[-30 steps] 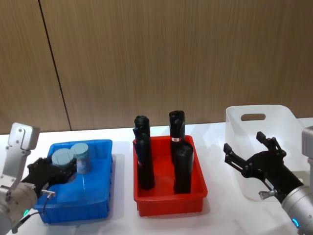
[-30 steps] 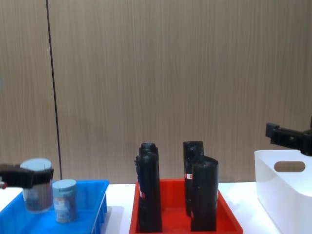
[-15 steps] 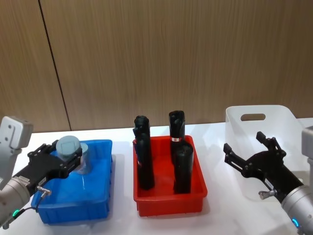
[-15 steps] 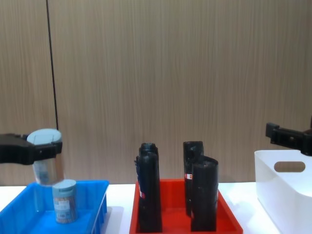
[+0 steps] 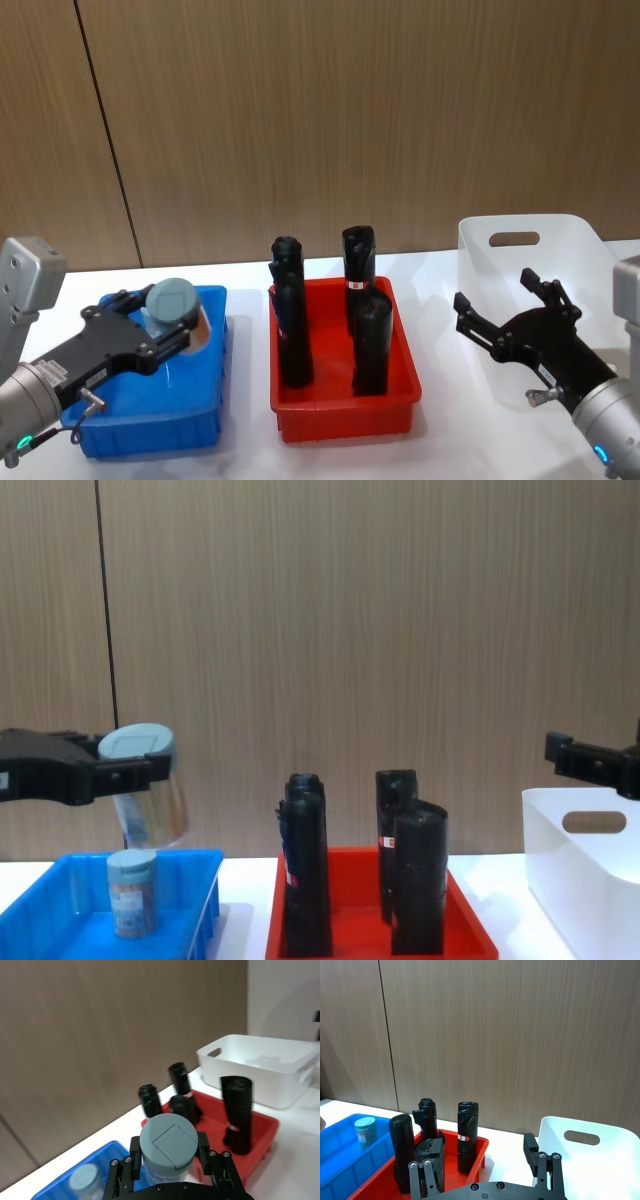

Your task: Pick the cotton swabs from the blue box and place them into the white box.

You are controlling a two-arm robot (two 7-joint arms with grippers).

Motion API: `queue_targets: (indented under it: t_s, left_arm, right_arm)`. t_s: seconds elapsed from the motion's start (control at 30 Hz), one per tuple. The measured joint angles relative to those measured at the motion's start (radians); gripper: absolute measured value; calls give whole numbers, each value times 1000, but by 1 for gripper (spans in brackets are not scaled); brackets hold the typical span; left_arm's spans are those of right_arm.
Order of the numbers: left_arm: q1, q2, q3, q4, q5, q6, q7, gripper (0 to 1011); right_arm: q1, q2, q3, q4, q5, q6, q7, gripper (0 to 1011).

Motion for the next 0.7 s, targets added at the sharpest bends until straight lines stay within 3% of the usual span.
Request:
queue_targets:
  t_s: [0.43, 0.7]
  left_arm:
    - [-33, -2, 8, 28, -44, -25, -215, 668]
    - [-69, -23, 20, 73, -100, -38, -359, 668]
  right_arm:
    - [0, 0, 0, 0, 0, 0, 0, 1002]
    - [0, 0, 0, 0, 0, 0, 0, 1002]
